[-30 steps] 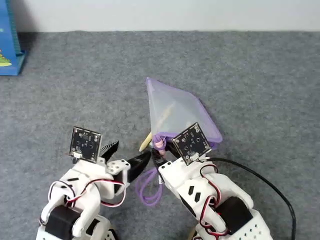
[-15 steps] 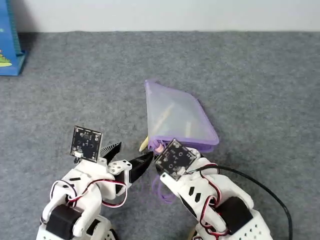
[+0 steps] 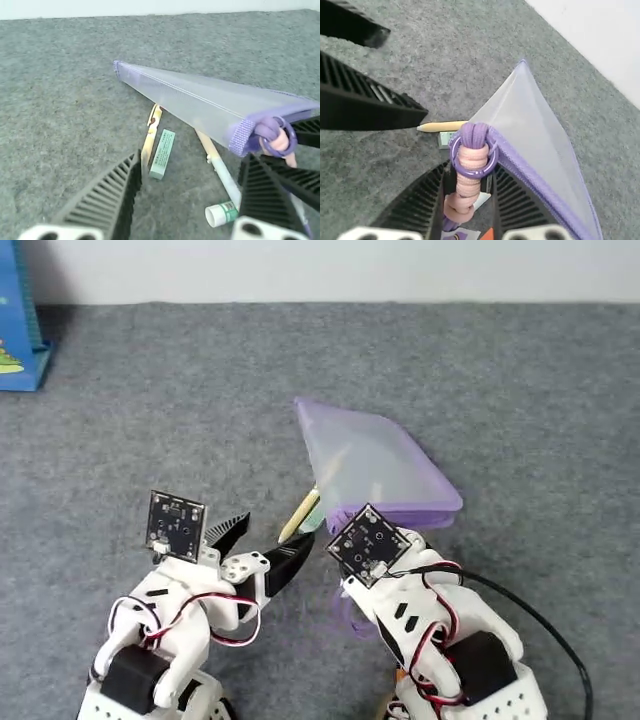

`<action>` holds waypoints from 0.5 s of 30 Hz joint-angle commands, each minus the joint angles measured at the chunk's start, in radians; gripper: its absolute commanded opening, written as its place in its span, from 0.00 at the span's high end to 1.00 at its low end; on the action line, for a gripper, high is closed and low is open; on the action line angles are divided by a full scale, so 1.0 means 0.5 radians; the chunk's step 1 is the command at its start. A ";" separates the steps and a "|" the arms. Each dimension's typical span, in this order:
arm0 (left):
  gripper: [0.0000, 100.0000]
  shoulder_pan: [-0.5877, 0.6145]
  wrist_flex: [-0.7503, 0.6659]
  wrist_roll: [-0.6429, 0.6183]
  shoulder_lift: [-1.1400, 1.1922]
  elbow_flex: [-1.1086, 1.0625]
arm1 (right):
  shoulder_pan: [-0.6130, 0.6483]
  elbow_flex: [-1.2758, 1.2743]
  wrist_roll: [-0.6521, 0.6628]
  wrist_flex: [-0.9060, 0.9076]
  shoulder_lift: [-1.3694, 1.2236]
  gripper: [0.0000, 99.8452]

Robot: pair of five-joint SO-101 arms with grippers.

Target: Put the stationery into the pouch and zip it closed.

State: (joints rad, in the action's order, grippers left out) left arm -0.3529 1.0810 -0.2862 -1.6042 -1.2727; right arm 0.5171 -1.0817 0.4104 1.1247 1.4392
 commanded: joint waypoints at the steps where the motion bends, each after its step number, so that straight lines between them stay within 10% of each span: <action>1: 0.70 -0.012 -0.064 -0.018 -0.018 0.023 | 0.130 0.132 -0.037 0.014 0.029 0.99; 15: 0.70 -0.163 -0.086 -0.009 -0.018 -0.063 | 0.232 0.141 -0.187 -0.005 0.032 0.99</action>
State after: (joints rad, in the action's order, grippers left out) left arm -0.4281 1.0779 -0.2892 -1.6103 -1.2896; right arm 0.6183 -1.0817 0.3307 1.1247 1.4392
